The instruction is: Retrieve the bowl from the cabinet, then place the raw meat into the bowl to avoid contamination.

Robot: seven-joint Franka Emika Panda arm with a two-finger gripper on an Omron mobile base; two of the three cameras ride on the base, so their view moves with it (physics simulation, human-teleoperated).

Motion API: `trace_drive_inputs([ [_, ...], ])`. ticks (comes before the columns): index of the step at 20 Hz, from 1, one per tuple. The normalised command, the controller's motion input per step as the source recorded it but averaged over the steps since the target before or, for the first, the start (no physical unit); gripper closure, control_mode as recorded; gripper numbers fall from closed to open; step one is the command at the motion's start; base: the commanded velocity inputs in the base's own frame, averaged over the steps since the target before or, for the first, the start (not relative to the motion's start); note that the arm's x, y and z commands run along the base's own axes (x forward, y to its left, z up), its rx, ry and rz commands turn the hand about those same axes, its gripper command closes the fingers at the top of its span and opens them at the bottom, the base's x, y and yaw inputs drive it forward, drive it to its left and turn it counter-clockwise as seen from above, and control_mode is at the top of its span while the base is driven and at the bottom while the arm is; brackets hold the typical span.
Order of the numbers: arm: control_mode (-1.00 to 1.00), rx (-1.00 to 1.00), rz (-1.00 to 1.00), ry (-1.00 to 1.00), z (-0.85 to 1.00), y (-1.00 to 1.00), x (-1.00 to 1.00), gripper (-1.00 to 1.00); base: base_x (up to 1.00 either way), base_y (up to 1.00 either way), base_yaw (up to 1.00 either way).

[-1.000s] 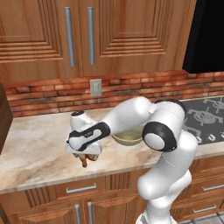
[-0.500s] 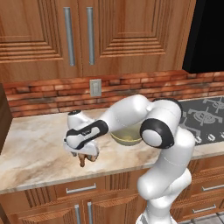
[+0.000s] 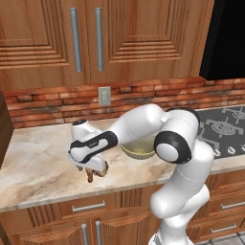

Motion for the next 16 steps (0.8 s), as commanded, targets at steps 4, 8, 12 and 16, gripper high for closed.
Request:
trace_drive_inputs([
  [4, -1.00, 0.00, -0.09, 0.00, -0.09, 0.04, -0.08, -1.00, 0.00, 0.00, 0.00],
  [8, -1.00, 0.00, -0.07, 0.00, -0.17, 0.00, 0.00, -1.00, 0.00, 0.00, 0.00],
  [12, -1.00, 0.00, -0.02, 0.00, -0.12, 0.00, 0.02, -1.00, 0.00, 0.00, 0.00],
  [16, -1.00, 0.00, 0.00, 0.00, -0.12, 0.00, 0.04, -1.00, 0.00, 0.00, 0.00],
])
